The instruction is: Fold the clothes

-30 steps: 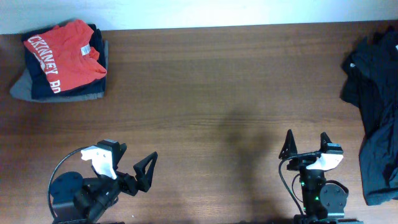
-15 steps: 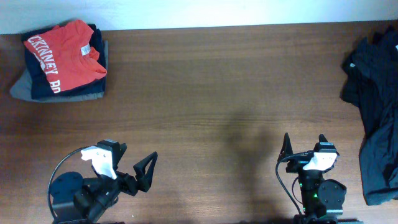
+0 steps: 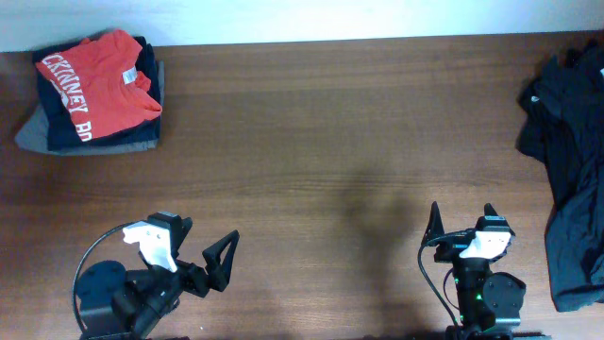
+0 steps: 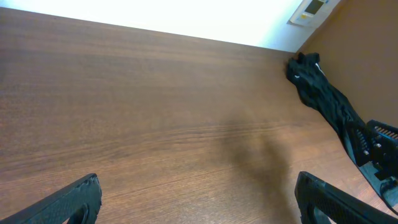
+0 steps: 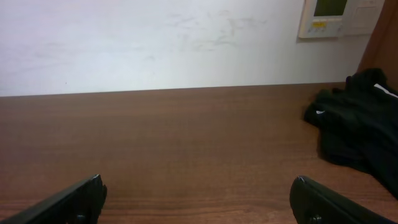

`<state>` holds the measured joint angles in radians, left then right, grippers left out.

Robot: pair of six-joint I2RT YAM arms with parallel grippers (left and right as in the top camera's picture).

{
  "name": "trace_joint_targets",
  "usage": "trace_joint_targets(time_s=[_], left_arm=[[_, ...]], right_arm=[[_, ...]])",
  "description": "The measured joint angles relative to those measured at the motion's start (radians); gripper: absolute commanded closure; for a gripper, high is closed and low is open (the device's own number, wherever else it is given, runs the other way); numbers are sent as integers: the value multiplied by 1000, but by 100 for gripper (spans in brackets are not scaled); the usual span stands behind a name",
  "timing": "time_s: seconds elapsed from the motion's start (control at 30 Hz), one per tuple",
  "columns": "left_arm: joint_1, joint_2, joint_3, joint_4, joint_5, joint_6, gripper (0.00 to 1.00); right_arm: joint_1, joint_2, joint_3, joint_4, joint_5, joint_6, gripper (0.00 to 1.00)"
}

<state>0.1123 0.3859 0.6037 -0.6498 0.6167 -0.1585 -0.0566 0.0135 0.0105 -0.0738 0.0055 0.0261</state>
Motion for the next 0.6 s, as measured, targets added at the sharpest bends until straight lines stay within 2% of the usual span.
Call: trace_joint_targets(time_s=[0.6], left_arm=[[0, 0, 0, -28, 5, -5, 1]], right_arm=[[0, 0, 0, 0, 0, 0, 1]])
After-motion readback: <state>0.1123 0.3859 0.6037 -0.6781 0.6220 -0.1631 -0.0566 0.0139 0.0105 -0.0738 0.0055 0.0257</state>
